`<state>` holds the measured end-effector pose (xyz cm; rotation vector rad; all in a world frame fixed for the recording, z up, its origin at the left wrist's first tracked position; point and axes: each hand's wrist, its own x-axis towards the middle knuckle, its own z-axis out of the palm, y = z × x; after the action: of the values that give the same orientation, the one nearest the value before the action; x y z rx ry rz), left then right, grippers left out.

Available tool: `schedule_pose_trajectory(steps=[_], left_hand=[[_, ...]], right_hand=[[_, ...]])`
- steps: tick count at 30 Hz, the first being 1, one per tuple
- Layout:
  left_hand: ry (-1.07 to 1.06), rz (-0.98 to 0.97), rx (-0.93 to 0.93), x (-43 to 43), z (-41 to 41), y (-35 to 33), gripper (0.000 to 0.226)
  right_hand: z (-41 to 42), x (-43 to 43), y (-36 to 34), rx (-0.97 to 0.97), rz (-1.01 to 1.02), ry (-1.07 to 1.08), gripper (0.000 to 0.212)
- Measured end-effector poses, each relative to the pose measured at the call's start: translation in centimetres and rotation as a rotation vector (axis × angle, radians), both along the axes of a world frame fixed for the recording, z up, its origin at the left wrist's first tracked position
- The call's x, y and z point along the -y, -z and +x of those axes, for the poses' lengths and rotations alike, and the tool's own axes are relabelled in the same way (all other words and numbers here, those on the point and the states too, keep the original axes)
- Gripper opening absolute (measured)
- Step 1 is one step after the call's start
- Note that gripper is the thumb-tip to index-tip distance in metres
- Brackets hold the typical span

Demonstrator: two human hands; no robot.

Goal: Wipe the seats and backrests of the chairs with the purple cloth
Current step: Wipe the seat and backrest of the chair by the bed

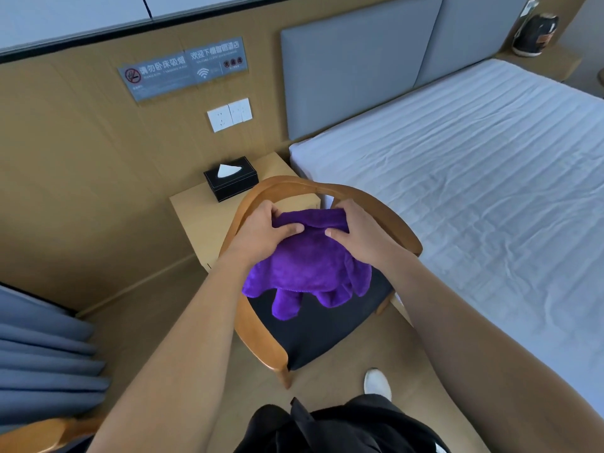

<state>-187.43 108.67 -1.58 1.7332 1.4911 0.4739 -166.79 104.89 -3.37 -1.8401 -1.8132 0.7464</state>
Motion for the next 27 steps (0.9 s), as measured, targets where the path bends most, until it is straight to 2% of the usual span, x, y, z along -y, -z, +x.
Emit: schedule_pose_trajectory(steps=[4, 6, 8, 10, 16, 19, 23, 27], left_hand=[[-0.053, -0.180, 0.019, -0.9, 1.7, 0.3, 0.061], [0.009, -0.199, -0.069, -1.7, 2.7, 0.5, 0.051], [0.083, -0.143, -0.195, -2.8, 3.9, 1.0, 0.032], [0.062, -0.088, -0.238, -3.4, 5.2, 1.4, 0.020], [-0.056, -0.042, -0.279, -4.0, 7.8, 2.8, 0.022], [-0.113, -0.031, -0.246, -3.7, 8.3, 3.8, 0.019], [-0.247, 0.079, -0.162, -4.0, 8.7, 5.1, 0.007], [-0.279, 0.059, -0.145, -6.0, 7.8, 5.9, 0.016]], right_hand=[[2.7, -1.6, 1.0, -0.013, -0.062, -0.103, 0.052], [4.3, -2.4, 1.4, -0.006, -0.106, -0.146, 0.048], [6.0, -3.3, 1.9, 0.050, -0.128, -0.202, 0.045], [7.5, -4.4, 2.6, 0.124, -0.126, -0.259, 0.045], [11.9, -7.9, 4.8, 0.252, -0.079, -0.303, 0.034], [12.8, -9.1, 5.9, 0.209, -0.102, -0.272, 0.035], [11.8, -10.5, 7.0, 0.133, -0.108, -0.256, 0.030], [10.6, -12.2, 7.8, 0.009, -0.149, -0.280, 0.028]])
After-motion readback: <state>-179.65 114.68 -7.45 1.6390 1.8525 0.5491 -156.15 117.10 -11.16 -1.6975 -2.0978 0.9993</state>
